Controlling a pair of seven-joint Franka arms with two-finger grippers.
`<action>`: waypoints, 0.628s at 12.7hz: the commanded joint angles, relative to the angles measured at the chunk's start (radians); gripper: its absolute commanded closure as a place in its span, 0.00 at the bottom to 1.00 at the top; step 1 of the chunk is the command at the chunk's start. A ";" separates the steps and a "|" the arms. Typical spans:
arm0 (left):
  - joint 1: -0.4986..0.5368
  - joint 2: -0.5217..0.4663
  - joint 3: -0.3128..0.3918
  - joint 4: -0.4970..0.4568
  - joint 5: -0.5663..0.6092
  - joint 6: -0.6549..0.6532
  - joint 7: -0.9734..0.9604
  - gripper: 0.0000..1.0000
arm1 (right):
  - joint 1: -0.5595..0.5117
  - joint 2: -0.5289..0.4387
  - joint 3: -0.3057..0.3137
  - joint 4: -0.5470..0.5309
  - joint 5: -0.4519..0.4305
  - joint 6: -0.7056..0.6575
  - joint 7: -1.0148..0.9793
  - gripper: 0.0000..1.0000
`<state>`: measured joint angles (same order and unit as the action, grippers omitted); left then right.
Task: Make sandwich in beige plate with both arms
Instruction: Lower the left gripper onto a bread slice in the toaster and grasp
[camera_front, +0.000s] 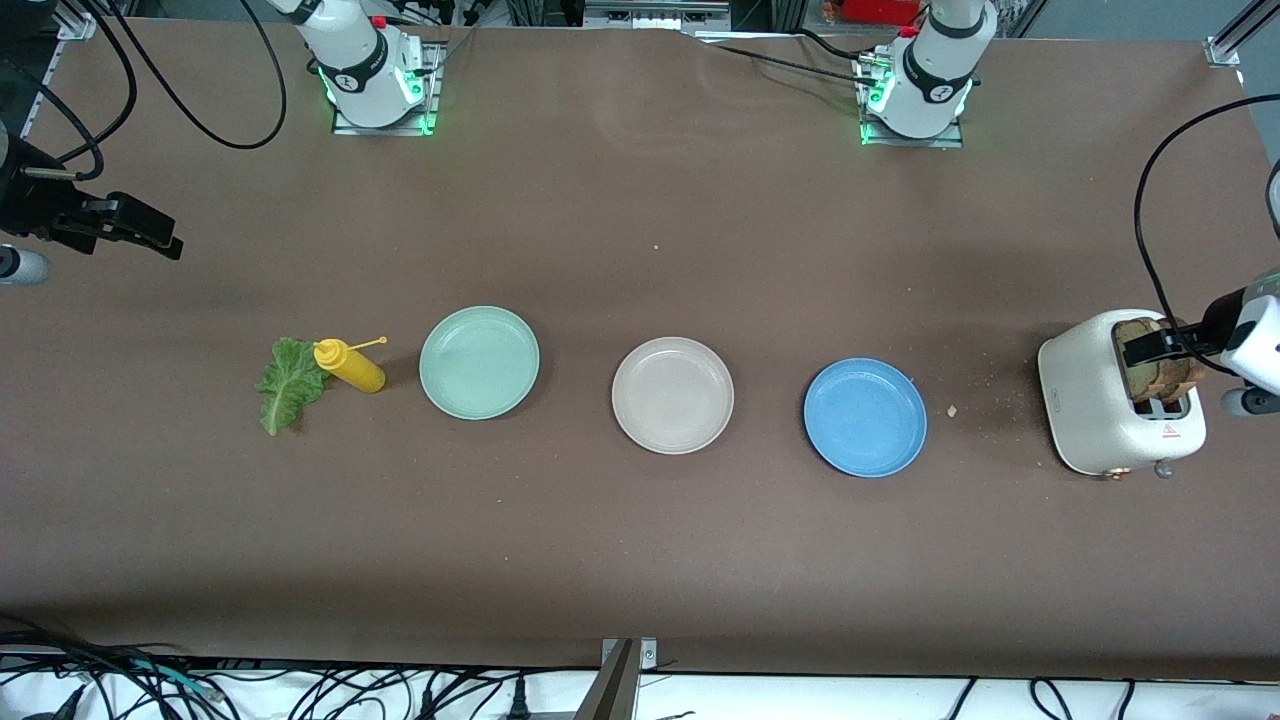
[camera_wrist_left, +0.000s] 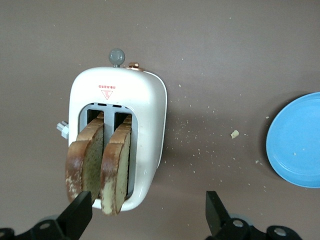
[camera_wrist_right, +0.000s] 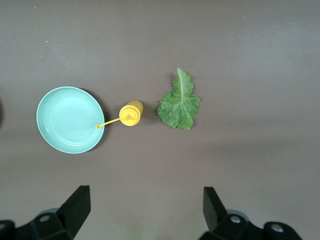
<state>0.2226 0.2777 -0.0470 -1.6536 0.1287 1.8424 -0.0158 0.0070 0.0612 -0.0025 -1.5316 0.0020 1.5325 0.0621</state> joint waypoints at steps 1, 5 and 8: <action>0.033 -0.018 -0.010 -0.072 0.040 0.067 0.027 0.00 | 0.002 -0.015 -0.005 -0.012 0.016 -0.002 -0.015 0.00; 0.057 -0.023 -0.010 -0.152 0.052 0.142 0.027 0.00 | 0.002 -0.017 -0.005 -0.012 0.016 -0.003 -0.015 0.00; 0.063 -0.028 -0.010 -0.213 0.052 0.207 0.027 0.09 | 0.002 -0.017 -0.005 -0.012 0.016 -0.003 -0.015 0.00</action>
<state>0.2700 0.2801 -0.0468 -1.8054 0.1489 2.0040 -0.0035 0.0069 0.0612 -0.0025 -1.5316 0.0020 1.5325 0.0621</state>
